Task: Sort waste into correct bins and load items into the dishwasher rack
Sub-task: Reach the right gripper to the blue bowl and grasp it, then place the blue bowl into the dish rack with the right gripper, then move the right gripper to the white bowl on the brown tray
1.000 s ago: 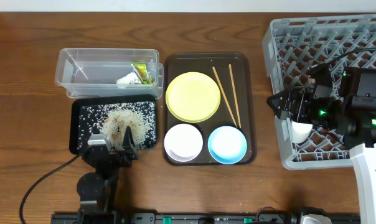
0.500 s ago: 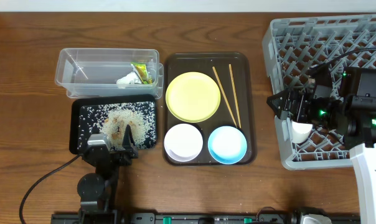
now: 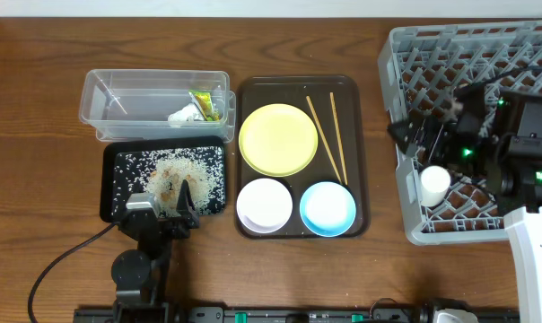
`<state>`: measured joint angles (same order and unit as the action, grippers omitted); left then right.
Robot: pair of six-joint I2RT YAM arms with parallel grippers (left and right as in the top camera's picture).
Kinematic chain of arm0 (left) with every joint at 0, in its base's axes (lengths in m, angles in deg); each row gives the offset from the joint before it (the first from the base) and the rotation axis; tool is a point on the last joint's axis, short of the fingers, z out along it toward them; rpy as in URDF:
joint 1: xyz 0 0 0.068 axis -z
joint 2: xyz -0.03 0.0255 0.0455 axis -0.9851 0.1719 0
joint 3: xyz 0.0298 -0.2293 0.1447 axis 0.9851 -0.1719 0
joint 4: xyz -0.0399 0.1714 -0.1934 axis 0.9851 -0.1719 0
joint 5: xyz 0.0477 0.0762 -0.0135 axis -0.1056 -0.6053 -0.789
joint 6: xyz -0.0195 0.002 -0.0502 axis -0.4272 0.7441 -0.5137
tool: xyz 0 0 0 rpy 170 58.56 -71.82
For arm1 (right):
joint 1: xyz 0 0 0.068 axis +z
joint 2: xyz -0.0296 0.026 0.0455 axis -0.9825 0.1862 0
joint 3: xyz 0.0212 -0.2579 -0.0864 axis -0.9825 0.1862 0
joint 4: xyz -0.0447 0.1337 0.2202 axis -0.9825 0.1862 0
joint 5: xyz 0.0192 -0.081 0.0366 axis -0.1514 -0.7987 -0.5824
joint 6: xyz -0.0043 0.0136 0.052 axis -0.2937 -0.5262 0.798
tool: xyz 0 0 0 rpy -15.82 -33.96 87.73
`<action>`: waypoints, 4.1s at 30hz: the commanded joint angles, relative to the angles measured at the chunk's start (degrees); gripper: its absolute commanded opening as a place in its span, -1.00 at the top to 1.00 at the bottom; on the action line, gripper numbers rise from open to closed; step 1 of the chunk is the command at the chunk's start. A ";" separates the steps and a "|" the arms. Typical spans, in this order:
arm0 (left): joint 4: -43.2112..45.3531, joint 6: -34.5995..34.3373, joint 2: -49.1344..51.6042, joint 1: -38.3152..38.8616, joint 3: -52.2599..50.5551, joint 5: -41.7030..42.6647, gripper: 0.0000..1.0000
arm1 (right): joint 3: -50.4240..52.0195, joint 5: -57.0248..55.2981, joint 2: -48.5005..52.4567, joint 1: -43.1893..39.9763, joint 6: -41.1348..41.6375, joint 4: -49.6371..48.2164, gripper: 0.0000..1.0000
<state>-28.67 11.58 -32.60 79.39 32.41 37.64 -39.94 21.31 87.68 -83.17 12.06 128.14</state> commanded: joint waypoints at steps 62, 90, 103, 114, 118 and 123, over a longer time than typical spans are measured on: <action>-0.76 0.76 -0.31 -0.28 -1.62 0.59 -0.86 | 0.24 -97.24 14.45 13.03 4.13 -17.77 0.98; -0.76 0.76 -0.31 -0.28 -1.62 0.59 -0.86 | 0.24 -101.02 37.31 19.54 -18.82 -25.75 0.98; -0.76 0.76 -0.31 -0.28 -1.62 0.59 -0.86 | 0.22 -82.75 27.02 28.72 -4.92 -10.91 0.01; -0.76 0.76 -0.31 -0.28 -1.62 0.59 -0.86 | 0.24 -19.47 19.08 40.59 -2.86 -10.25 -0.07; -0.76 0.76 -0.31 -0.28 -1.62 0.59 -0.87 | 0.26 -22.73 23.17 45.66 -0.92 -7.48 -0.21; -0.76 0.76 -0.31 -0.28 -1.62 0.59 -0.87 | 0.26 -32.92 29.31 48.37 -0.90 -7.65 -0.23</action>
<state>-28.65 11.58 -32.60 79.39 32.39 37.64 -39.72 -7.94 114.45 -35.52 10.48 120.97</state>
